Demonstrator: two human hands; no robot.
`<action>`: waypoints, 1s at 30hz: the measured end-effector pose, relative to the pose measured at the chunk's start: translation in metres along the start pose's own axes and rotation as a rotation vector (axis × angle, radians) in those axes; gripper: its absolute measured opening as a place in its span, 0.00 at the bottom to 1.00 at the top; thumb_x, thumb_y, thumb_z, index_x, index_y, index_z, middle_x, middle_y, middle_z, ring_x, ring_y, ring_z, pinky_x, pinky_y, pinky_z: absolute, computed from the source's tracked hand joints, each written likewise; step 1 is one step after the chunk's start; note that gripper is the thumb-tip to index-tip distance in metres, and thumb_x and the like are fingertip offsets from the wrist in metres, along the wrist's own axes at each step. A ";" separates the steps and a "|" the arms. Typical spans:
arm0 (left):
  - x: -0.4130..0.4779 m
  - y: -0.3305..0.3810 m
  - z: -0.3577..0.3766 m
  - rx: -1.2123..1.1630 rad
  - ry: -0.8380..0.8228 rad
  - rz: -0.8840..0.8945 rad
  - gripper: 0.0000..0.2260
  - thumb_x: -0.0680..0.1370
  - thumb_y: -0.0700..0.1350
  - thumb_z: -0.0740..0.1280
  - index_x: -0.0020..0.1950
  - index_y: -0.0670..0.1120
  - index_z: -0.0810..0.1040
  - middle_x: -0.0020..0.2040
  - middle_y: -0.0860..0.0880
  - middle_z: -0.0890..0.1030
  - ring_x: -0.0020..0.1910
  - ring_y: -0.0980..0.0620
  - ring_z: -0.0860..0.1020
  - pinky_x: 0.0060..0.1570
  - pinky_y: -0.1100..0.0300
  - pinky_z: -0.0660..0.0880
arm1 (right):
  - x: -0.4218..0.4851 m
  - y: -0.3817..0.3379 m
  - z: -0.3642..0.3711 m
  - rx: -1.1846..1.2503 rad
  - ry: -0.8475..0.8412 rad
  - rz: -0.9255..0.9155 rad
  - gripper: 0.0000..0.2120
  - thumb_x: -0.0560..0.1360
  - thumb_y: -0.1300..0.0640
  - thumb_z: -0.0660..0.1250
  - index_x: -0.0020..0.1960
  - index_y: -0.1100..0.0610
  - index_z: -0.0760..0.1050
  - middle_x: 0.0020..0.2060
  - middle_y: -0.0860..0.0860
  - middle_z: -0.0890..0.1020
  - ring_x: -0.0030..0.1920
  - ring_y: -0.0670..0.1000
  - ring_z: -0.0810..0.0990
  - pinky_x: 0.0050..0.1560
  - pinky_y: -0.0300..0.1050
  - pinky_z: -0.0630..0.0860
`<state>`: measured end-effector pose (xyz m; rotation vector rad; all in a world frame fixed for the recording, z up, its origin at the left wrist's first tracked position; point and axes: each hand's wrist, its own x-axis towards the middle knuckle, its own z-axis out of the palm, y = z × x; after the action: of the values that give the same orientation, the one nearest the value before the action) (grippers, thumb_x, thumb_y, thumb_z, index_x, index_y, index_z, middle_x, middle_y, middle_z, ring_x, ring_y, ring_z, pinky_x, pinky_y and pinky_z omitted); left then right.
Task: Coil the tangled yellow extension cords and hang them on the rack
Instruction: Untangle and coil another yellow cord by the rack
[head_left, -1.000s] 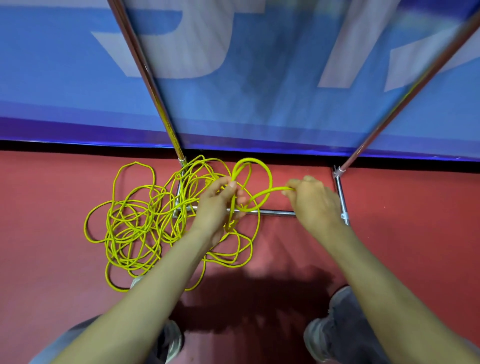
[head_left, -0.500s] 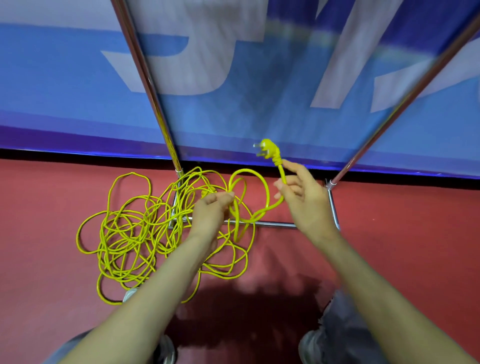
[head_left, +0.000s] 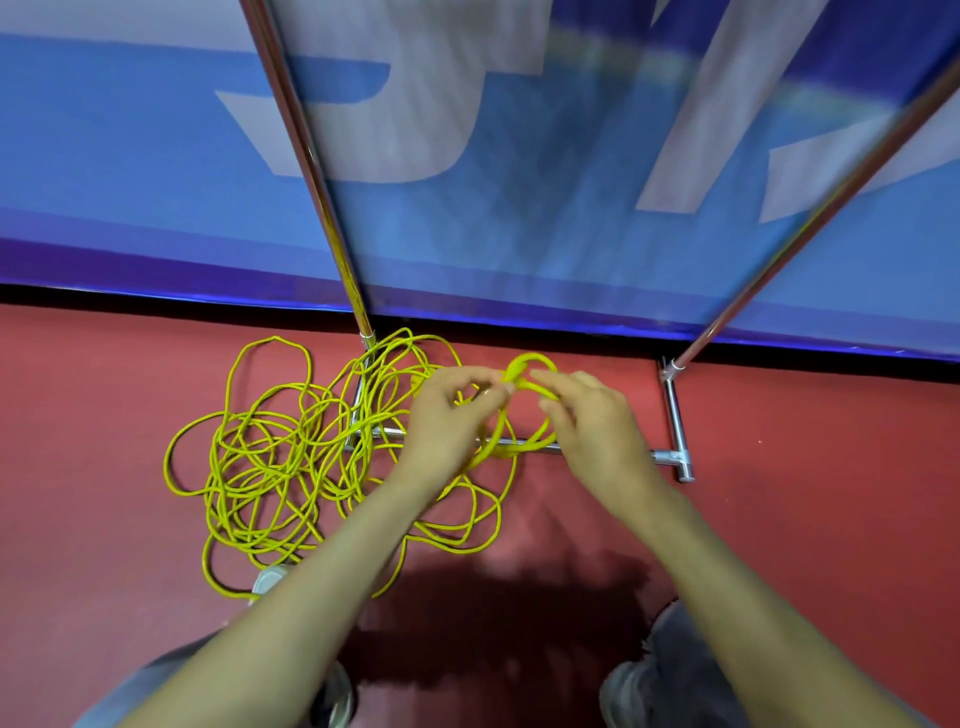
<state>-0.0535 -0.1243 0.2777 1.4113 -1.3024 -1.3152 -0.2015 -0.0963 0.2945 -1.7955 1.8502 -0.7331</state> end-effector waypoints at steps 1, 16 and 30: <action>-0.001 -0.001 0.000 0.126 -0.044 0.061 0.07 0.72 0.45 0.75 0.40 0.57 0.81 0.53 0.52 0.77 0.56 0.54 0.72 0.56 0.68 0.67 | 0.000 -0.001 0.001 0.168 0.016 0.059 0.11 0.76 0.65 0.63 0.57 0.57 0.74 0.42 0.52 0.80 0.42 0.51 0.81 0.46 0.47 0.77; 0.002 0.005 -0.009 0.149 -0.040 0.219 0.11 0.74 0.36 0.71 0.43 0.53 0.78 0.33 0.61 0.77 0.31 0.61 0.71 0.34 0.67 0.68 | 0.020 0.023 -0.003 0.559 -0.048 0.389 0.09 0.71 0.61 0.72 0.46 0.52 0.74 0.41 0.54 0.81 0.40 0.48 0.77 0.43 0.39 0.72; 0.006 0.023 -0.007 -0.360 0.102 -0.117 0.07 0.75 0.31 0.68 0.45 0.42 0.75 0.41 0.44 0.82 0.35 0.51 0.79 0.39 0.64 0.79 | 0.019 0.016 -0.005 0.490 -0.266 0.165 0.13 0.75 0.71 0.63 0.49 0.53 0.73 0.46 0.55 0.80 0.46 0.48 0.80 0.49 0.38 0.76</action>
<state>-0.0503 -0.1350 0.3006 1.2945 -0.8741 -1.4506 -0.2177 -0.1151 0.2881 -1.3380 1.4660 -0.7625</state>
